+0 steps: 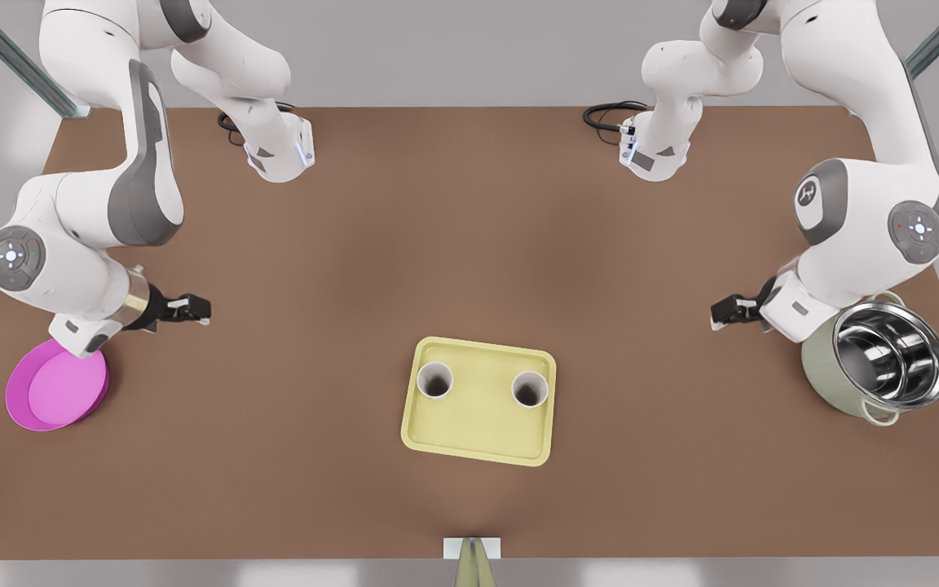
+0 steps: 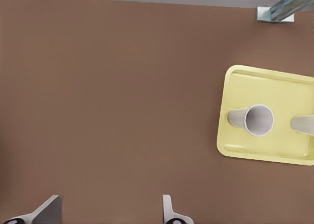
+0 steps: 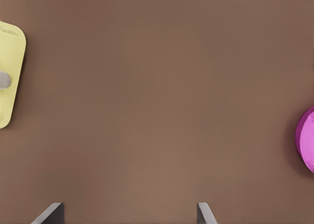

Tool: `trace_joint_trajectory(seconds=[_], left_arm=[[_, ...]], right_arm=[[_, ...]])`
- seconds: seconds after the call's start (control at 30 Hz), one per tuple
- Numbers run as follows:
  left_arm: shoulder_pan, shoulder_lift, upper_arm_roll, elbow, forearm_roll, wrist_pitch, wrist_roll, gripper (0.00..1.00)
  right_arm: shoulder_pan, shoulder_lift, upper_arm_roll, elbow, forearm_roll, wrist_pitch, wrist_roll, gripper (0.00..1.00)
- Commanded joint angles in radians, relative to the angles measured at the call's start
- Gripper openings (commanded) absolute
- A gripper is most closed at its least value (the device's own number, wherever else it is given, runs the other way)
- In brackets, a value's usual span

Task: Use the left arm to pick up the white IKEA cup from the tray and place it on the middle-left position; use the right arm to pick up the white IKEA cup from the tray and place it on the middle-right position

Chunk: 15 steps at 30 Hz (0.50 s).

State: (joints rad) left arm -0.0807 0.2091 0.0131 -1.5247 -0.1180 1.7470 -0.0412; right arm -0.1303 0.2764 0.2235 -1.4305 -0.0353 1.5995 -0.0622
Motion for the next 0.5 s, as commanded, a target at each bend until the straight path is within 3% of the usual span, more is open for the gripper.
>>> trace_joint_trajectory(seconds=[0.0, 0.1, 0.17, 0.27, 0.33, 0.4, 0.47], left_arm=[[-0.007, 0.000, -0.002, -0.002, 0.001, 0.040, 0.024, 1.00], [-0.054, 0.029, -0.007, 0.009, 0.006, 0.054, 0.015, 1.00], [-0.223, 0.133, -0.007, 0.070, 0.101, 0.051, -0.150, 1.00], [-0.340, 0.274, -0.005, 0.211, 0.103, 0.055, -0.341, 1.00], [-0.346, 0.375, -0.005, 0.299, 0.101, 0.089, -0.381, 1.00], [-0.344, 0.446, 0.004, 0.322, 0.098, 0.241, -0.388, 1.00], [-0.360, 0.506, -0.008, 0.387, 0.087, 0.250, -0.447, 1.00]], right_arm=[[0.001, 0.000, 0.003, -0.001, 0.000, 0.037, -0.033, 1.00], [0.004, -0.002, 0.005, -0.001, -0.002, 0.037, -0.038, 1.00], [0.005, -0.005, 0.022, -0.001, -0.002, 0.022, -0.038, 1.00], [0.011, 0.003, 0.025, -0.001, -0.008, 0.027, -0.002, 1.00], [0.104, 0.027, 0.031, -0.001, -0.011, 0.031, 0.145, 1.00], [0.222, 0.108, 0.033, -0.001, -0.009, 0.141, 0.332, 1.00], [0.296, 0.184, 0.033, -0.001, -0.014, 0.237, 0.433, 1.00]])
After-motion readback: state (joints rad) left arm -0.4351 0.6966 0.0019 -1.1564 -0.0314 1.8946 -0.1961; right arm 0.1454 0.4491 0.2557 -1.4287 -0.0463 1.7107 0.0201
